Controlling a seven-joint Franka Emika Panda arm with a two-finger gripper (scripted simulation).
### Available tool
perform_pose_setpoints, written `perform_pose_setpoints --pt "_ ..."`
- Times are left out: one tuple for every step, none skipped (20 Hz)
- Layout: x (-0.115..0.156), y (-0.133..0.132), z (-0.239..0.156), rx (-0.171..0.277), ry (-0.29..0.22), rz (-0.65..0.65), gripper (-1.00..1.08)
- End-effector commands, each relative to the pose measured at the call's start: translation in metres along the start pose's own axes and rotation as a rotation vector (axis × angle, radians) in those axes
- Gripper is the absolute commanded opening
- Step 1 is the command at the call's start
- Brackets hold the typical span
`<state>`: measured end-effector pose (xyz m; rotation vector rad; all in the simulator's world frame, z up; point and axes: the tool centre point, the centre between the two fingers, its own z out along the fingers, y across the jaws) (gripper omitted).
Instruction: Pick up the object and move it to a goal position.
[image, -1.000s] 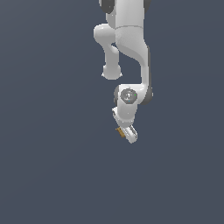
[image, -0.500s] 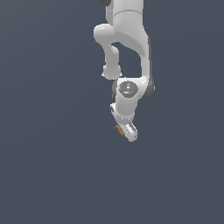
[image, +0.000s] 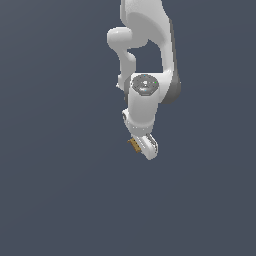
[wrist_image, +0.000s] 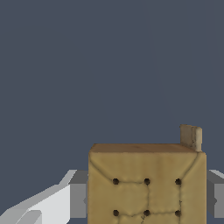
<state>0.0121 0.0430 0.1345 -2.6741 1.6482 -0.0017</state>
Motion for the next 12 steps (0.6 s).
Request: perform_pose_setpoints --pt "0.003 -0.003 -0.012 -0.001 0.0 -0.001 -1.0" --pt "0.004 -0.003 -0.015 -0.001 0.0 -0.001 -1.0" --pt "0.005 -0.004 -0.018 -0.001 0.0 -0.001 -1.0" --pt "0.006 -0.005 -0.02 -0.001 0.0 -0.001 -1.0" --pt "0.007 -0.005 -0.022 -0.001 0.0 -0.001 -1.0" --pt "0.007 -0.006 -0.023 -0.001 0.0 -0.001 -1.0" --pt "0.007 -0.006 -0.023 -0.001 0.0 -0.001 -1.0" --pt "0.007 -0.006 -0.023 -0.001 0.0 -0.001 -1.0" --pt "0.007 -0.006 -0.023 -0.001 0.0 -0.001 -1.0" --pt "0.007 -0.006 -0.022 -0.001 -0.001 -0.001 -1.0" --pt "0.007 -0.006 -0.021 -0.001 -0.001 -0.001 -1.0" --pt "0.006 -0.006 -0.02 -0.001 -0.001 -0.001 -1.0"
